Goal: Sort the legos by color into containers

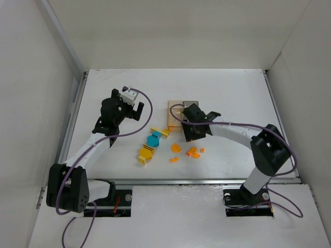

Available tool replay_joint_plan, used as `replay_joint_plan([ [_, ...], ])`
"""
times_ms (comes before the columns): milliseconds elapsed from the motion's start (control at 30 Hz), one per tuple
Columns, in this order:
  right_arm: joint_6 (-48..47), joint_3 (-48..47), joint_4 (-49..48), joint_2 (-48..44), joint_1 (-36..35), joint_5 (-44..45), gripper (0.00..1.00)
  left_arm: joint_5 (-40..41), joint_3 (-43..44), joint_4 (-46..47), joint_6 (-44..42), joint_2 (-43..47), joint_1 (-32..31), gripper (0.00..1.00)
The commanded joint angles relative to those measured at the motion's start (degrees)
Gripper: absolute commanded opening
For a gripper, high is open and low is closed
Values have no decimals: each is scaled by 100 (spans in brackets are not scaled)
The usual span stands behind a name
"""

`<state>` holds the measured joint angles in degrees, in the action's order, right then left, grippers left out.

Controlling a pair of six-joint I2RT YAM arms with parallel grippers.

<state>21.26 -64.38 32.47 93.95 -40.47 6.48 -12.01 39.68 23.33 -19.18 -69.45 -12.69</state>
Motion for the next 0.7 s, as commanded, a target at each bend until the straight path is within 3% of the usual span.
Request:
replay_joint_plan([
  [0, 431, -13, -197, 210, -110, 344, 54, -126, -92, 216, 2, 125, -23, 99],
  [367, 433, -119, -372, 818, -110, 626, 52, -21, -144, 216, 2, 177, -23, 99],
  [600, 327, -171, -575, 1028, -110, 504, 36, -21, -145, 216, -51, 230, -23, 99],
  [633, 327, -171, -575, 1029, -110, 503, 32, -21, -145, 216, -51, 230, -23, 99],
  [667, 274, -171, -575, 1029, -163, 503, 19, -21, -145, 216, -51, 230, -23, 99],
])
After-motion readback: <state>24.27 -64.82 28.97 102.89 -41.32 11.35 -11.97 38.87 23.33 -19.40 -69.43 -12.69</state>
